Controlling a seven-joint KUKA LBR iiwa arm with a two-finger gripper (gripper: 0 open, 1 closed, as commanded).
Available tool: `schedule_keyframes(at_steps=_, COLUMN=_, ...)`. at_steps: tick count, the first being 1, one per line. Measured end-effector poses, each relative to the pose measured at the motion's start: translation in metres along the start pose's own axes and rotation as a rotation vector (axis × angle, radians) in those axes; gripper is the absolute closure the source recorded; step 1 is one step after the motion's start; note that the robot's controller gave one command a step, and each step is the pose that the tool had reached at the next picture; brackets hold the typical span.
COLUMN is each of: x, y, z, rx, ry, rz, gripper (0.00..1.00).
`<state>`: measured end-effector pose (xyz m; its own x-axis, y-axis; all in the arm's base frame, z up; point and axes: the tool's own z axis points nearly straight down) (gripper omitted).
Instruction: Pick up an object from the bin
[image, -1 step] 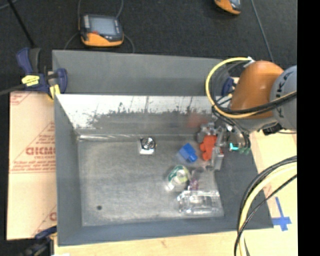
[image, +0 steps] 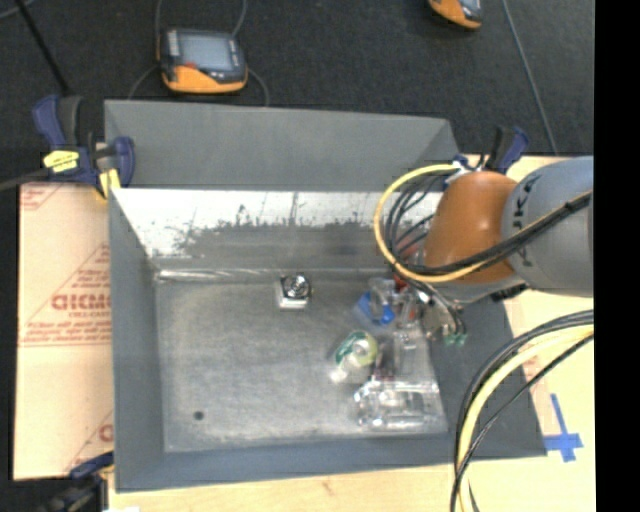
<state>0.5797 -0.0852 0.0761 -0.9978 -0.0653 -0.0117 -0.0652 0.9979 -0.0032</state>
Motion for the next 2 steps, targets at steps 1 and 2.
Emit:
schedule_keyframes(at_steps=1, x=0.0217, y=0.0486, z=-0.0005, rx=0.002, ry=-0.013, rz=-0.236, gripper=0.0)
schedule_keyframes(at_steps=2, x=0.0262, y=0.0484, z=0.0034, rx=-0.001, ry=0.001, rz=-0.237, gripper=1.0)
